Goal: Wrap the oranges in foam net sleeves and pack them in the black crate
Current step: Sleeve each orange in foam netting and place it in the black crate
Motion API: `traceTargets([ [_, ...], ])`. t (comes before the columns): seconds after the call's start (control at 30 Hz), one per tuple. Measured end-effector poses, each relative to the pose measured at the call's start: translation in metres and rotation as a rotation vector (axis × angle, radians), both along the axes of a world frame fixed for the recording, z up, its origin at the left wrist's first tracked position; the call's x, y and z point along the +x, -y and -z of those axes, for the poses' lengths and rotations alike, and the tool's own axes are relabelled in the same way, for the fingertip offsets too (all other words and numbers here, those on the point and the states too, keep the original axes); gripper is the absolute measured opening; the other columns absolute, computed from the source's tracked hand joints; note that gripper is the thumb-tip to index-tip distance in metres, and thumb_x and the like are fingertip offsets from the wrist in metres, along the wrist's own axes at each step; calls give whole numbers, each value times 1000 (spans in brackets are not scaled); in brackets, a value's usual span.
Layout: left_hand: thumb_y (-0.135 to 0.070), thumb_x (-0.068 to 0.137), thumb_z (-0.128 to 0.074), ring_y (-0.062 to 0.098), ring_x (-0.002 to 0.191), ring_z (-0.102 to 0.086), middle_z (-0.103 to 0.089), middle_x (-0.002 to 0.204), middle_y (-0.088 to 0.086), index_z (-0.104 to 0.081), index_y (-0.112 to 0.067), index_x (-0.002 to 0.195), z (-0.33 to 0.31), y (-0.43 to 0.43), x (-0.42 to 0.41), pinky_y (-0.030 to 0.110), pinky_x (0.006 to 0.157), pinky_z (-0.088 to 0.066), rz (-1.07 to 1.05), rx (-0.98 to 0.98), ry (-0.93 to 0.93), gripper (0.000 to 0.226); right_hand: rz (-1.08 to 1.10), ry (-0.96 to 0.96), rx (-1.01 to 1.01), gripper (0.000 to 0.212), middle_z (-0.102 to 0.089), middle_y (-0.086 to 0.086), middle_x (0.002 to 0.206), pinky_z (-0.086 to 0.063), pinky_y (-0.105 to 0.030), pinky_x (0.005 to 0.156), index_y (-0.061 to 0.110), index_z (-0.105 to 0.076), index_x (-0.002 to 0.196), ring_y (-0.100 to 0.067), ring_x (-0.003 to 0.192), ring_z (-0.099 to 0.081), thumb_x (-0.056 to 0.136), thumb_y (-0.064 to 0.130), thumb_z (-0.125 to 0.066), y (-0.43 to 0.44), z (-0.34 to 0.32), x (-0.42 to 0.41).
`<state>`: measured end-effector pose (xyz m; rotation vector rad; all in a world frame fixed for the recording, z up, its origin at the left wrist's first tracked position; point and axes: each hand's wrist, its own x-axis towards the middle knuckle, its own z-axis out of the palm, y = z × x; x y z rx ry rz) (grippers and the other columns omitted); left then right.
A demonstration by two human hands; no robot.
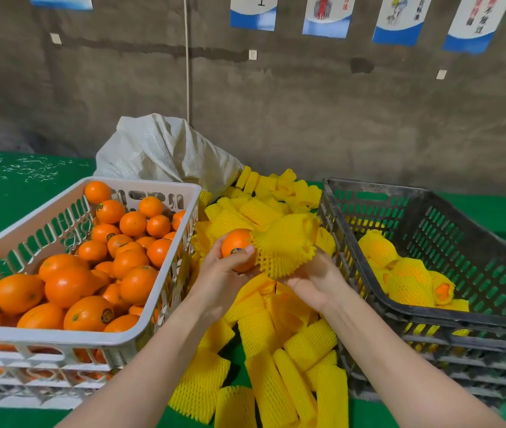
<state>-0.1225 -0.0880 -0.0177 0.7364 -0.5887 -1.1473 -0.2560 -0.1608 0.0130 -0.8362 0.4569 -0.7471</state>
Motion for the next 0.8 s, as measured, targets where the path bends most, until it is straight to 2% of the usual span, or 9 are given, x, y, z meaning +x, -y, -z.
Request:
traceTargets([
  [0.13,-9,76,-62,29,108,-64,-57,130,18,-42,-10,136,-2,-3,-2,40,82,-55,26,8,-35,64,-8,40,55,30,-72,-8,82,-51,-41,81,11,-66,87,-24,84,-61,95,15,-38,-3,-1,-1],
  [0.2,-19,79,-60,28,107,-64,-59,128,15,-46,-12,132,-5,-3,-2,39,79,-56,65,8,-132,55,-54,115,108,14,-70,-13,85,-52,-40,79,9,-73,76,-26,82,-61,67,20,-76,-6,-5,-5],
  [0.27,-26,88,-54,27,98,-68,-64,120,14,-50,-10,127,-7,-1,-3,39,72,-58,107,26,-261,43,-122,114,76,67,-71,-13,77,-55,-35,63,8,-72,74,-27,73,-64,14,22,-95,-10,-6,-12],
  [0.3,-24,92,-50,26,92,-69,-66,113,13,-49,-10,126,-6,1,-3,39,70,-58,109,34,-298,36,-158,82,14,73,-72,-10,72,-55,-33,61,9,-72,74,-24,68,-67,6,24,-95,-12,-5,-14],
  [0.37,-16,96,-47,25,87,-69,-66,106,11,-51,-15,126,-4,3,-5,38,69,-55,72,82,-281,31,-250,-8,-171,48,-71,-4,69,-55,-24,55,12,-74,72,-14,60,-68,30,24,-94,-18,-5,-13],
  [0.43,-12,93,-48,25,84,-69,-69,102,10,-58,-21,121,-1,5,-7,36,66,-56,47,92,-241,31,-262,-104,-354,23,-69,-1,72,-52,-20,53,11,-66,89,-9,59,-65,66,13,-71,-22,-7,-5],
  [0.5,-16,95,-47,23,78,-71,-71,95,11,-60,-21,116,-1,5,-11,33,60,-57,42,49,-265,25,-159,-195,-479,15,-67,-3,73,-50,-19,53,9,-56,95,-8,58,-62,84,-1,-53,-20,-1,0],
  [0.63,-42,84,-53,24,93,-70,-72,103,11,-52,-19,125,2,0,-11,34,66,-58,91,-37,-223,47,51,-224,-596,8,-66,-8,71,-49,-23,52,10,-55,95,-11,54,-60,93,5,-50,-15,8,-2],
  [0.8,0,78,-62,24,82,-69,-67,110,16,-54,-28,129,10,-1,-11,31,61,-56,108,-69,-56,59,229,-310,-719,7,-65,-17,68,-47,-37,52,17,-53,91,-21,57,-58,93,10,-53,-20,16,4],
])
